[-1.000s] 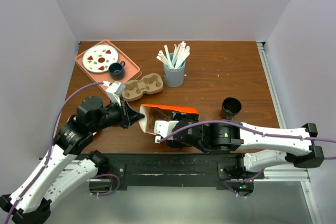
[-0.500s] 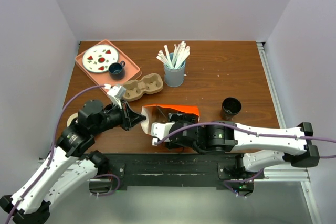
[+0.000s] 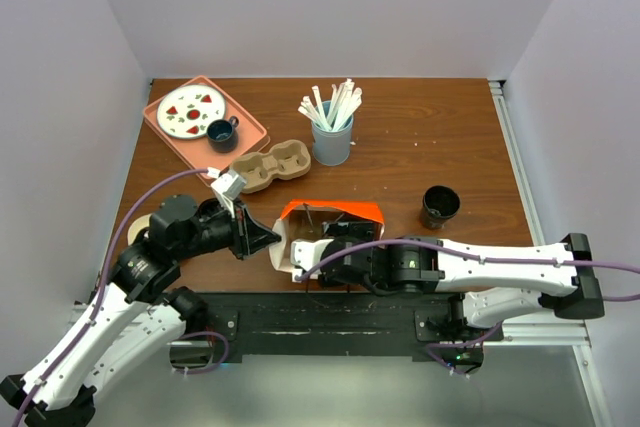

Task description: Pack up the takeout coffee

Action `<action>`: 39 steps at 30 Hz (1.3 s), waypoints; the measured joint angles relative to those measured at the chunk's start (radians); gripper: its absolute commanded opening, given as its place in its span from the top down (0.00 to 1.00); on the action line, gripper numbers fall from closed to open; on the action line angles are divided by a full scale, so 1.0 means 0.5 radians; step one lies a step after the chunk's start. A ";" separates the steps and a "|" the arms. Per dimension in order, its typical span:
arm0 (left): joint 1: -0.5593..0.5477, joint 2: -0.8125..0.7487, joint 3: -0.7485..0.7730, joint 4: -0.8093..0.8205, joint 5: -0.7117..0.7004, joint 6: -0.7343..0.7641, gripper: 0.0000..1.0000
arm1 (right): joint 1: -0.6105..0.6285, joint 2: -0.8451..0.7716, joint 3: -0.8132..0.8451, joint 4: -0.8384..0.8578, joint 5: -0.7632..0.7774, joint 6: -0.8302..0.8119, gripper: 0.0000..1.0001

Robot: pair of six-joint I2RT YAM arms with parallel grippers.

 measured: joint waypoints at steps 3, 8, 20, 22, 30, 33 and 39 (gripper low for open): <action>0.000 0.001 0.000 -0.020 0.027 0.029 1.00 | -0.001 0.004 -0.038 0.063 0.045 -0.023 0.71; 0.000 0.008 0.001 -0.028 0.055 0.038 1.00 | -0.037 0.052 -0.095 0.146 0.095 -0.058 0.70; 0.000 0.001 0.001 -0.056 0.069 0.069 1.00 | -0.182 -0.045 -0.132 0.262 0.036 -0.205 0.70; 0.000 0.000 0.001 -0.056 0.072 0.087 1.00 | -0.190 -0.049 -0.132 0.275 0.033 -0.226 0.70; 0.000 0.021 0.001 -0.055 0.114 0.161 0.98 | -0.190 -0.007 -0.185 0.350 0.020 -0.322 0.71; 0.000 0.039 0.002 -0.059 0.117 0.182 0.99 | -0.190 0.024 -0.226 0.363 0.021 -0.344 0.71; 0.000 0.101 0.056 -0.114 0.089 0.205 1.00 | -0.190 0.059 -0.249 0.420 0.047 -0.376 0.71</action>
